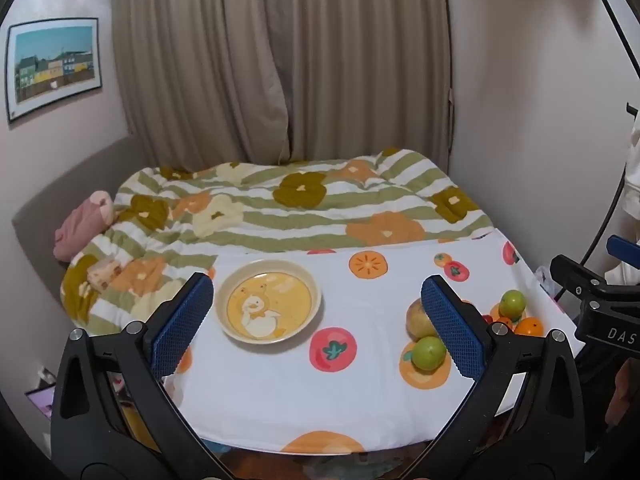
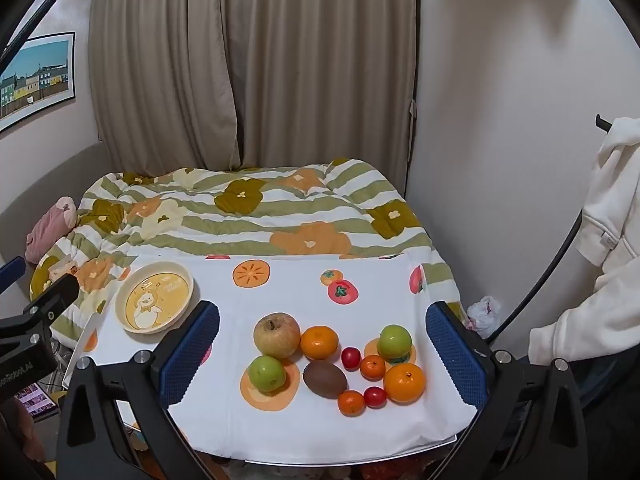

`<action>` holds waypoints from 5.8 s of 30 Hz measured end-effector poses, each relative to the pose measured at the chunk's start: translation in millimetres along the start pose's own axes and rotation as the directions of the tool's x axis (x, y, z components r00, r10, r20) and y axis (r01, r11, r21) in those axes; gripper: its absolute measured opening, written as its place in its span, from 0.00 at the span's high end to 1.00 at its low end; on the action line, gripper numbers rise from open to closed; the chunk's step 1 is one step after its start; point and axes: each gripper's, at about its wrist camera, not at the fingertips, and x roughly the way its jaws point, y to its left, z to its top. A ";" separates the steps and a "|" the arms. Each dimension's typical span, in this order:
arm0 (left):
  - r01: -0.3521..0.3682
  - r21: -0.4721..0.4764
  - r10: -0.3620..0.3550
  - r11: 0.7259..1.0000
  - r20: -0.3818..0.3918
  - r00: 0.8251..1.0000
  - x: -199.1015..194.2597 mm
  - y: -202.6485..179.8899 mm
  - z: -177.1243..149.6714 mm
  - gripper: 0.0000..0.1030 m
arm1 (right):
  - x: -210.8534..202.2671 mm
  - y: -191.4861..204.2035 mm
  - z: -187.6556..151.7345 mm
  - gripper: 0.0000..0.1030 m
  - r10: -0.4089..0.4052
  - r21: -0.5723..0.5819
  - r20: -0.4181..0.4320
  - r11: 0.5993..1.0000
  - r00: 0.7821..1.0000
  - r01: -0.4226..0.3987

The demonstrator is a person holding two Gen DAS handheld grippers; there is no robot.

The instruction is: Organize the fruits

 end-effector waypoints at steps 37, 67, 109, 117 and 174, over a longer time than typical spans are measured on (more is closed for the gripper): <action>0.011 0.008 -0.011 1.000 0.002 1.000 15.4 -5.7 -1.2 0.00 | 4.6 3.3 -2.2 0.00 0.019 -0.009 -0.007 1.000 1.000 -0.019; 0.022 0.006 -0.022 1.000 0.000 1.000 12.8 -11.5 -3.3 0.00 | 7.0 -0.2 -2.5 0.00 0.017 -0.006 -0.002 1.000 1.000 -0.017; 0.042 0.087 -0.029 0.995 -0.144 0.989 58.5 -44.0 -34.5 0.00 | 50.3 -19.2 -52.2 0.00 0.027 -0.076 -0.125 0.996 0.992 -0.037; 0.177 0.128 -0.131 0.976 -0.305 0.943 112.3 -76.9 -81.3 0.00 | 95.2 -37.6 -99.9 0.00 0.082 -0.116 -0.225 0.987 0.971 -0.111; 0.285 0.160 -0.175 0.945 -0.488 0.855 194.6 -91.3 -144.1 0.44 | 214.8 -10.1 -125.1 0.52 0.318 -0.276 -0.495 0.825 0.809 -0.493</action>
